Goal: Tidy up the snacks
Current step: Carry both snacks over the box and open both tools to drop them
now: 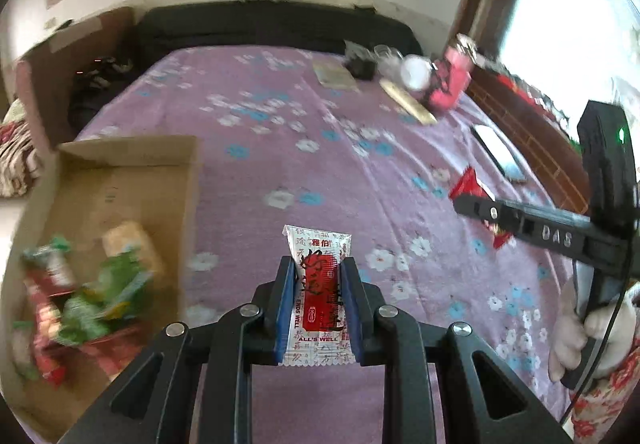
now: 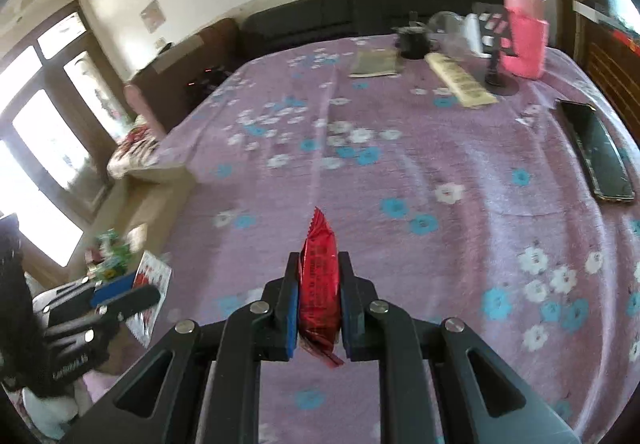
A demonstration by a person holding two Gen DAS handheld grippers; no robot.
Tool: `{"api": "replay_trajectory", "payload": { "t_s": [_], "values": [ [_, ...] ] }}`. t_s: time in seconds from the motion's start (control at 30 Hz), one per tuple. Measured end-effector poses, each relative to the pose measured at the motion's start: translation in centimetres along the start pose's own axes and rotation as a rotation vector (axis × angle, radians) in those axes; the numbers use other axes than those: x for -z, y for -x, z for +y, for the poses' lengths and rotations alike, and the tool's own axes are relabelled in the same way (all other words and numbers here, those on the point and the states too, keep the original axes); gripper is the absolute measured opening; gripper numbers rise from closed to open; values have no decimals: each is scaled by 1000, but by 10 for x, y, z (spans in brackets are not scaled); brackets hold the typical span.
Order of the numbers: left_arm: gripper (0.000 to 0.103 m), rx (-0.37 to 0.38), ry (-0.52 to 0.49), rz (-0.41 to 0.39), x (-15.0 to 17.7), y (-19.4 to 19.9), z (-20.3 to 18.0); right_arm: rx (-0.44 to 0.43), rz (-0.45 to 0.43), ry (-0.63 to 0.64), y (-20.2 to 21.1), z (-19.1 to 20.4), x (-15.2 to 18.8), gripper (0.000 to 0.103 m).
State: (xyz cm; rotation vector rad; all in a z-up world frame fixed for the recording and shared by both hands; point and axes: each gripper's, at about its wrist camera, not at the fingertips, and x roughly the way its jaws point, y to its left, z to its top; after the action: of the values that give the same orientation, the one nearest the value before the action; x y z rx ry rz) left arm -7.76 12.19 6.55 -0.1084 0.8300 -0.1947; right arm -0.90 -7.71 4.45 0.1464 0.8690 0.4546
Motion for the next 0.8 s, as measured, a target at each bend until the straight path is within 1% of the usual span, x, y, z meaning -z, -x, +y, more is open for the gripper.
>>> {"api": "replay_trajectory", "payload": {
  "t_s": [0.07,0.17,0.2,0.23,0.33,0.43,0.53,0.6,0.63,0.67,0.7,0.73,0.77,0.8],
  "values": [
    [23,-32,38,-39,1,21,20,-49,7,30,1,26,-1,16],
    [24,-128,83,-92,7,51,56,-121,31,72,-8,65,-1,16],
    [24,-152,99,-100,10,57,67,-144,42,99,-15,85,-1,16],
    [24,-194,117,-108,14,63,82,-154,49,115,-20,97,0,16],
    [24,-263,163,-107,27,69,115,-201,89,147,-44,138,-1,16],
    [24,-304,198,-96,37,68,139,-216,121,167,-66,168,-2,16],
    [25,-326,201,-92,44,64,150,-217,156,179,-93,195,-7,16],
    [28,-340,190,-88,47,60,153,-205,177,195,-114,211,-9,16],
    [33,-341,189,-87,48,58,155,-203,183,194,-121,216,-10,16],
    [42,-337,190,-86,47,56,157,-209,194,194,-131,222,-12,16],
    [49,-332,194,-90,47,55,159,-216,207,195,-139,228,-14,17],
    [60,-331,195,-95,48,56,160,-222,216,195,-145,232,-14,17],
    [68,-337,192,-107,48,58,160,-229,216,192,-151,237,-16,19],
    [70,-343,186,-116,48,60,159,-228,212,190,-153,239,-17,21]
  ]
}}
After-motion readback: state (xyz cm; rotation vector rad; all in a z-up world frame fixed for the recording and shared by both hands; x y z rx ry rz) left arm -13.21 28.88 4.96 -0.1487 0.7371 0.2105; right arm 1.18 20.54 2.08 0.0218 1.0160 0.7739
